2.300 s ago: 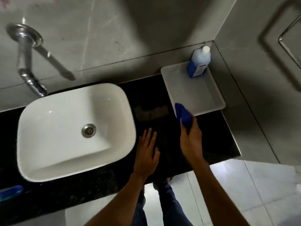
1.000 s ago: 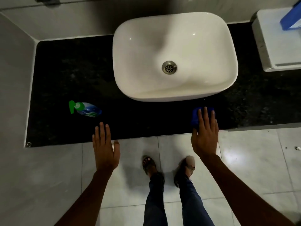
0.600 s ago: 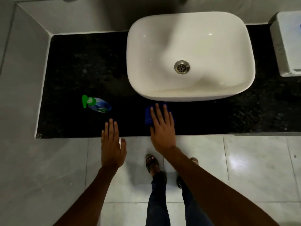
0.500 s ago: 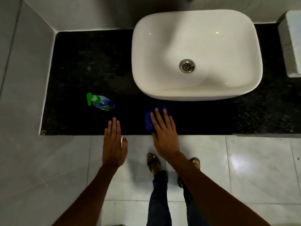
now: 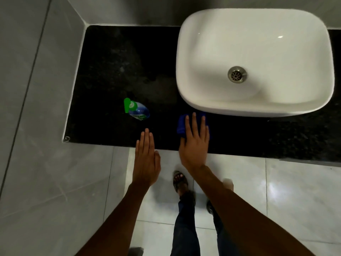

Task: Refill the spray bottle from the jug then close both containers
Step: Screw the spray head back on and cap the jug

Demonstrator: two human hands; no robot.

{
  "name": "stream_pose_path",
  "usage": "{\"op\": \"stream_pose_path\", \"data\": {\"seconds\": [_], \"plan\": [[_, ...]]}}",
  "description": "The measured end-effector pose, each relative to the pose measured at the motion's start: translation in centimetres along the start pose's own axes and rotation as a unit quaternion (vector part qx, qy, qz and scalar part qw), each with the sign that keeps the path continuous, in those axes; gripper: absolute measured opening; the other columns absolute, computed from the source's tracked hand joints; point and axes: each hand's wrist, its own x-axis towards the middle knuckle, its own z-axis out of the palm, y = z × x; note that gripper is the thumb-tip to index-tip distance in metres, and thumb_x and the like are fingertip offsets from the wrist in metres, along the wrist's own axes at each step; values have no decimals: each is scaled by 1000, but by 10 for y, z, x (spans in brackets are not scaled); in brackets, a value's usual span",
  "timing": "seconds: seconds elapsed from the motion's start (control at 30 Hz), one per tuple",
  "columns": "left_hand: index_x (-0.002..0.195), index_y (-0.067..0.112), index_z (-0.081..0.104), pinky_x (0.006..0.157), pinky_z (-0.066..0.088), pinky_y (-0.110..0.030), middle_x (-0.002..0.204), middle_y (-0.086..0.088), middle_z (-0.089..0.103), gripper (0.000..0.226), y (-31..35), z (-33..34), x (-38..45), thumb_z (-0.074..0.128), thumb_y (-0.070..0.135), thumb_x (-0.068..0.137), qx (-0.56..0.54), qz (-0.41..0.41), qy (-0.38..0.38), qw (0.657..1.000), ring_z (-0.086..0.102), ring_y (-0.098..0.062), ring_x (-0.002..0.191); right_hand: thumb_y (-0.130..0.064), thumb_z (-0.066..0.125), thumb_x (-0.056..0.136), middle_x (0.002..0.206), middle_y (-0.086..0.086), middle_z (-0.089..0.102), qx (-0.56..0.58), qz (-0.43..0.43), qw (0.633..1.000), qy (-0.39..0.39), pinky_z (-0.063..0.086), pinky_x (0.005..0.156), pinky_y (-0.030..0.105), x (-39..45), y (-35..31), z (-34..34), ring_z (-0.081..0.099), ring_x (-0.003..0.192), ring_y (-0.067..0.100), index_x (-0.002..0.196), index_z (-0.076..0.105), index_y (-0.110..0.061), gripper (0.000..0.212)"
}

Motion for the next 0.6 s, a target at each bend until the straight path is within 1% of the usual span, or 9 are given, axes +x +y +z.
{"op": "stream_pose_path", "data": {"seconds": [0.1,0.17,0.27,0.37,0.43,0.5,0.6], "plan": [[166,8,3,135,9,-48,177,-6,-6,64,0,-1,1,27,24,109,11,0,-1,1000,-5,-22,165,-30,46,98,174,1,5,0,-73,997,-25,12,129,54,9,-23,8,-5,161,29,165,14,-24,74],[166,8,4,135,11,-50,177,-7,-6,65,0,-1,0,29,24,108,17,-1,-6,1000,-5,-23,165,-29,49,97,174,0,4,-1,-112,993,-43,14,129,55,4,-27,11,-6,161,30,165,13,-24,77],[166,7,5,134,13,-52,177,-7,-5,67,2,0,0,30,27,108,38,-5,-10,999,-4,-23,165,-27,54,96,174,-1,3,0,-157,986,-58,16,128,54,-6,-14,9,-5,161,28,165,12,-25,81],[166,8,5,133,15,-54,177,-8,-5,70,5,0,0,31,37,108,64,-2,-11,998,-3,-25,165,-25,56,97,174,-2,5,-10,-216,974,-63,16,129,52,-13,17,-2,-2,161,26,165,14,-26,80],[166,9,6,132,14,-57,177,-9,-3,72,9,3,0,31,42,108,84,11,-11,996,-1,-27,165,-26,55,98,174,-3,5,-8,-208,977,-56,15,129,52,-17,42,-12,-1,161,26,165,15,-27,78],[167,10,6,132,12,-59,177,-8,-3,75,14,7,0,30,48,107,104,14,-10,994,-1,-28,165,-26,53,98,174,-4,5,-1,-169,985,-39,15,129,53,-23,66,-21,-2,161,26,165,14,-28,78],[167,12,3,132,8,-59,177,-8,-4,80,25,13,1,29,56,105,128,-16,-3,992,-2,-29,165,-26,48,95,174,-5,5,1,-112,994,-14,15,128,53,-29,109,-36,-1,161,27,165,12,-29,78]]}}
